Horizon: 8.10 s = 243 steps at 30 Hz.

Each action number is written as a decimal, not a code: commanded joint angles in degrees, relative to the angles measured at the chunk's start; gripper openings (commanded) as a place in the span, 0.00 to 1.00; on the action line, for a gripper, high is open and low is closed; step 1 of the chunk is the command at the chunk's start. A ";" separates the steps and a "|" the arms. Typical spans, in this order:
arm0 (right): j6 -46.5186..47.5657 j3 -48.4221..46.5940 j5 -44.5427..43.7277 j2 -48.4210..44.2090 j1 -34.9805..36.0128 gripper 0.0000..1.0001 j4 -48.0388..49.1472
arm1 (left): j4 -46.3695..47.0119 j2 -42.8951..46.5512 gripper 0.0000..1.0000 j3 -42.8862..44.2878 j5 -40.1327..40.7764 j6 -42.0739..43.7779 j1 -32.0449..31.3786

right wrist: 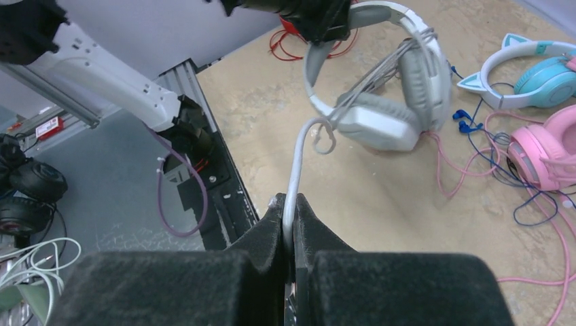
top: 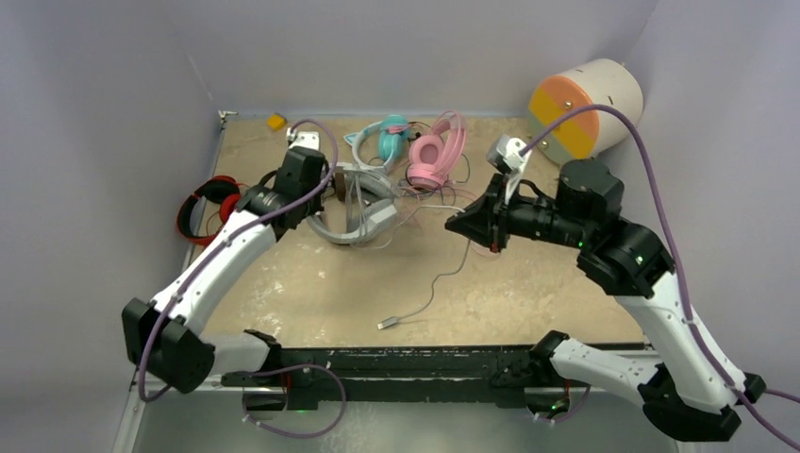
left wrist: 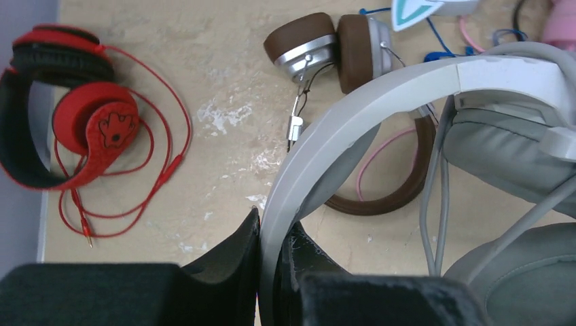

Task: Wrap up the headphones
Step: Wrap the headphones cable around the headphones.

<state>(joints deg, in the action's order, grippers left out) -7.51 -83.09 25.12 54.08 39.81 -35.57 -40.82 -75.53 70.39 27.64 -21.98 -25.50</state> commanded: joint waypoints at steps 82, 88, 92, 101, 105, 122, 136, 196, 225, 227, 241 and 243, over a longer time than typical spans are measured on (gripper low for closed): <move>-6.08 29.43 6.50 15.99 -15.88 0.13 38.58 | -3.78 25.03 0.00 1.58 1.70 -20.02 -38.86; -12.50 41.85 16.52 15.93 -15.80 0.19 62.25 | -4.15 21.74 0.00 6.64 -1.10 -26.54 -38.59; -13.76 45.29 15.99 19.30 -14.66 0.20 67.98 | -4.47 18.47 0.00 11.54 -1.86 -27.46 -37.19; -14.40 51.52 10.98 18.91 -6.23 0.26 74.21 | 0.44 8.96 0.00 19.63 -24.18 -22.13 -15.04; -16.48 55.19 9.99 16.86 -1.94 0.27 79.43 | -0.41 2.93 0.00 28.10 -26.32 -21.05 -11.05; -19.17 56.84 4.73 6.37 14.43 0.05 76.26 | -1.21 -9.46 0.00 40.19 -15.79 -30.93 -0.74; -17.38 43.17 3.25 -1.85 17.50 0.00 54.01 | 1.39 -11.44 0.00 29.75 8.94 -27.59 -0.34; 14.13 11.22 -53.46 8.01 16.39 0.00 3.04 | 4.98 3.28 0.00 -4.86 1.96 21.71 -32.08; 5.89 31.91 -33.21 2.00 6.33 0.22 25.34 | 10.08 21.18 0.00 -7.82 -21.11 10.51 -33.04; 5.56 32.19 -34.52 1.42 6.17 0.23 25.44 | 8.26 21.79 0.00 -6.61 -20.88 9.31 -33.04; -2.57 43.11 -30.56 -9.45 5.71 0.39 29.82 | -8.28 19.09 0.00 6.51 -14.15 -5.42 -33.04; -4.72 45.08 -29.18 -11.74 5.68 0.40 30.66 | -9.93 18.15 0.00 8.15 -12.53 -6.72 -33.04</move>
<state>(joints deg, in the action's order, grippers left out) -6.79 -40.69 -6.57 46.24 45.71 -8.58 -49.43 -56.07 72.97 11.66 -21.43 -58.57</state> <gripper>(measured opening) 0.390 0.079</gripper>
